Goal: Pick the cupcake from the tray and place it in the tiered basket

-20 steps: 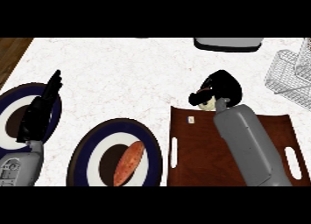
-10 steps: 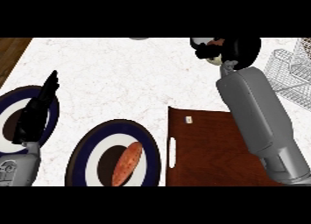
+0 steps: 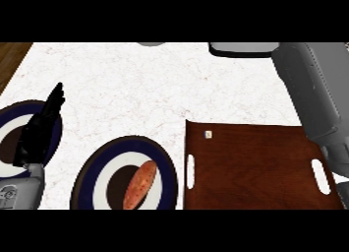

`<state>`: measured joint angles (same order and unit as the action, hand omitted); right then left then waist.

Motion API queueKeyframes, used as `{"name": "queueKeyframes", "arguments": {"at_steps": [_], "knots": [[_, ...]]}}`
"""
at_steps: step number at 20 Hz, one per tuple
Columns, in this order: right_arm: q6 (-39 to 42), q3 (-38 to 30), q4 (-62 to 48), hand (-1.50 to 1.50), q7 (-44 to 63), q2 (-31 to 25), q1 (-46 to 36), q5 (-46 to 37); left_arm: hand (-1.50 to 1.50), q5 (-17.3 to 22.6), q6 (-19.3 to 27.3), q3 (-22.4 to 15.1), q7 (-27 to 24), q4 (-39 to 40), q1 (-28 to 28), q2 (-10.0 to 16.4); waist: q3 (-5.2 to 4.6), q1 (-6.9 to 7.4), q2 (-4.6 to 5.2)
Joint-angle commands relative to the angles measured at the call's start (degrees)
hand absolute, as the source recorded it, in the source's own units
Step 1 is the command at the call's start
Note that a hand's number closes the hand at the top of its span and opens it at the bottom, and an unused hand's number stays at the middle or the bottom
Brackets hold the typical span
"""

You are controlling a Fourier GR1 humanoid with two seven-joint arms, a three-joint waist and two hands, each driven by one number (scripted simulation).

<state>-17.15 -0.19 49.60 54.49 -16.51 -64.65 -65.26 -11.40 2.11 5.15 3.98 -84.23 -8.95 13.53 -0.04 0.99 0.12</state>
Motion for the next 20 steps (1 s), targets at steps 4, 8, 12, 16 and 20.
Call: {"name": "queueKeyframes", "arguments": {"at_steps": [4,8,12,16,20], "knots": [[-0.5,-5.5,-5.4,1.5,-5.4,-3.4,-4.2,3.6,0.0,0.8,-1.1,1.7,1.6,2.8,-4.1,0.8,0.03,-0.27,0.22],[5.8,-5.3,-6.0,1.5,-9.3,-7.6,-3.8,4.3,0.0,-0.1,-0.9,0.1,1.4,-3.2,1.9,-0.1,0.04,-0.1,-0.04],[3.7,-6.0,-12.7,1.5,-14.9,-12.4,-2.9,2.7,0.0,-1.4,1.1,-0.3,-1.7,0.8,0.8,-2.0,0.02,0.03,0.33],[4.6,-3.1,-17.6,1.5,-13.5,-16.5,-3.7,-3.3,0.0,-0.4,-0.6,0.3,-1.1,0.0,-0.4,-0.5,0.01,0.45,0.44],[4.2,-2.1,-23.3,1.5,-13.0,-19.3,-4.0,-7.0,0.0,-0.8,-0.3,0.2,1.1,-0.9,-1.4,-0.8,0.04,0.71,0.48]]}}
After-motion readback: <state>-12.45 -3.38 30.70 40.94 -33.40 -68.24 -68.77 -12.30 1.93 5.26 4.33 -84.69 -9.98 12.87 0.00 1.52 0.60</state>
